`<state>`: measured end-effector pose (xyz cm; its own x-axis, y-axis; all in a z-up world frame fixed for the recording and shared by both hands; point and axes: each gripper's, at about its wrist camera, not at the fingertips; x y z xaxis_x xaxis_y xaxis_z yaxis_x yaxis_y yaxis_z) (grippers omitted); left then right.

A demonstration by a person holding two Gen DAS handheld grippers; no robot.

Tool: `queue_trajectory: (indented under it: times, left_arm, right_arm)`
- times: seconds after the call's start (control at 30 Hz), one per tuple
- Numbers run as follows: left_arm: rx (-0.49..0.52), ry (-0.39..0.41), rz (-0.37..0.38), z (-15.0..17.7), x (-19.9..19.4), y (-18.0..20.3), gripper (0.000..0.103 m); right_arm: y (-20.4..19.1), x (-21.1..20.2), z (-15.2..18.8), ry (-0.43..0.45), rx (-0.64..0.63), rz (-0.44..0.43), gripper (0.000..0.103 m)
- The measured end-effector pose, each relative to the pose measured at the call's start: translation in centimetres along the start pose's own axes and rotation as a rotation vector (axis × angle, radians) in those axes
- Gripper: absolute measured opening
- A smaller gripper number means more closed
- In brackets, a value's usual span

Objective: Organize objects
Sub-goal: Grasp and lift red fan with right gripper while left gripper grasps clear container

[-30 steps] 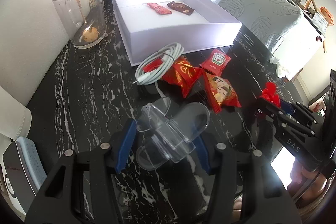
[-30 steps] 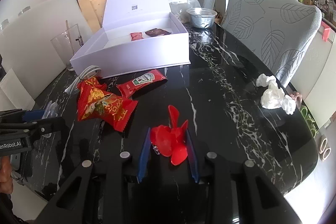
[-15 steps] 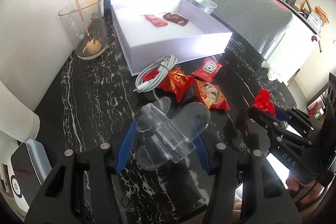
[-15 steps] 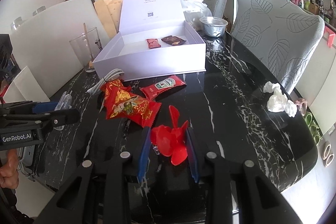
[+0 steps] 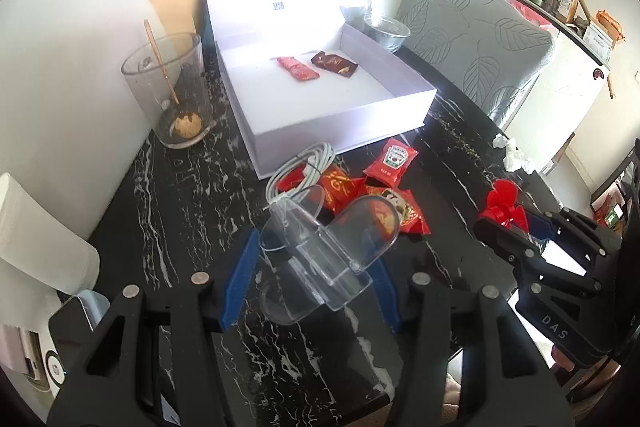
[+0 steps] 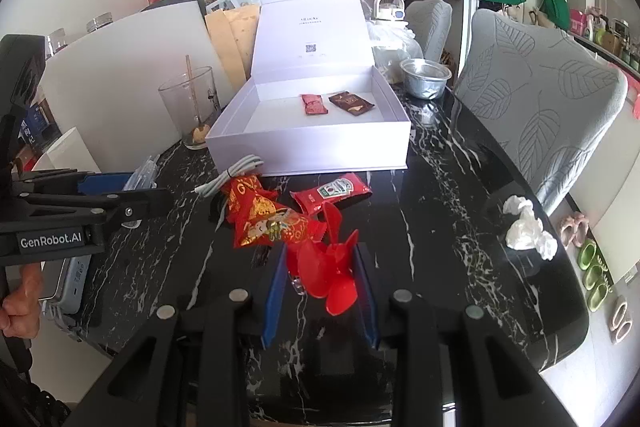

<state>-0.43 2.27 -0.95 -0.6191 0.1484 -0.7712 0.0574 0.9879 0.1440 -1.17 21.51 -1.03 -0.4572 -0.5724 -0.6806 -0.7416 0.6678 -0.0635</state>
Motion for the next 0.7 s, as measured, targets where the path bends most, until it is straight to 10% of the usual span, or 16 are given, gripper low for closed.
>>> queue_trajectory:
  times: [0.7]
  left_arm:
    - [0.033,0.035,0.007,-5.7,0.3,-0.7,0.052]
  right_arm:
    - [0.5,1.3,-5.4,0.014,-0.036,-0.062,0.033]
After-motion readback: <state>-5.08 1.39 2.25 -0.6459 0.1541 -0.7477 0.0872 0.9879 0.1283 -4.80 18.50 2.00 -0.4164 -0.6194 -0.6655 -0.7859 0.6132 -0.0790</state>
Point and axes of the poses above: each gripper's, at about its wrist camera, not at the fingertips, and x roughly the way its jaws point, y to its right, z to its underside, and after that the axes turned 2 degrees about x, right-handed
